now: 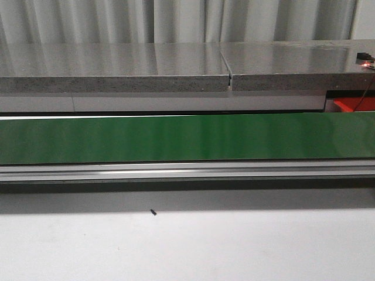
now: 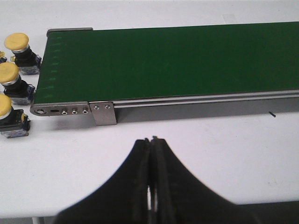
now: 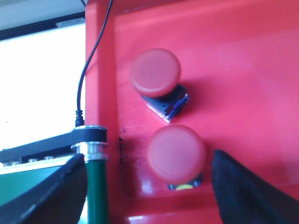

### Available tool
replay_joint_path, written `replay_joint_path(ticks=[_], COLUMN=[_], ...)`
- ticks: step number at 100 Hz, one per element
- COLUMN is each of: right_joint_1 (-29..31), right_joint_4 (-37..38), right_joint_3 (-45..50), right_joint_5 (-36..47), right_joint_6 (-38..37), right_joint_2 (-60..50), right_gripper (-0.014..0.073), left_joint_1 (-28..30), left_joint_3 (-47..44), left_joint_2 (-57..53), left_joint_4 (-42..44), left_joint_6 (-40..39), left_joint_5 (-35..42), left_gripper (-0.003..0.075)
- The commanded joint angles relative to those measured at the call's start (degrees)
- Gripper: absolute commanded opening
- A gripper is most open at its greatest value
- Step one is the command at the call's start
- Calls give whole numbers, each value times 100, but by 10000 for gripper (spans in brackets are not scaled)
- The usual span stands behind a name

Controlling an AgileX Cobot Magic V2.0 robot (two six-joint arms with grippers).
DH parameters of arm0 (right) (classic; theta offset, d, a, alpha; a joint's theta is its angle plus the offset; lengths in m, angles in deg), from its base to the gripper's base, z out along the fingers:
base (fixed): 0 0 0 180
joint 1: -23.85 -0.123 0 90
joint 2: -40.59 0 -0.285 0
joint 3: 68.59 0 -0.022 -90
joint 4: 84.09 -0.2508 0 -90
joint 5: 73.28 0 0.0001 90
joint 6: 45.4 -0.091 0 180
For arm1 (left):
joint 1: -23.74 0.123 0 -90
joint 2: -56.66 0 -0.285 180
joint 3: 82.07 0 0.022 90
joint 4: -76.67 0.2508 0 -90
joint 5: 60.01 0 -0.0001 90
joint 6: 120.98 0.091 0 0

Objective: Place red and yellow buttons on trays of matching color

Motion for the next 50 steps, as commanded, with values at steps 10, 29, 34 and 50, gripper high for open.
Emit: replay_joint_path(ticks=[10,29,34,50], right_joint_1=[-33,-373,-459,-716], right_joint_4=[-77,-32,-2,3], right_joint_3=[502,930,1016,1284], right_joint_5=[759,938,953,979], right_joint_6=[91,240,240,258], right_joint_2=[-1049,-1734,-1927,-2433], right_gripper=[413,134,73,-43], left_joint_1=[-47,-47,-47,-47], left_joint_3=[154,154,154,154], left_joint_2=[46,46,46,46], left_joint_4=[-95,-95,-95,-95], left_joint_6=[-3,-3,-3,-3], left_joint_5=[353,353,353,353], left_gripper=[-20,-20,-20,-20])
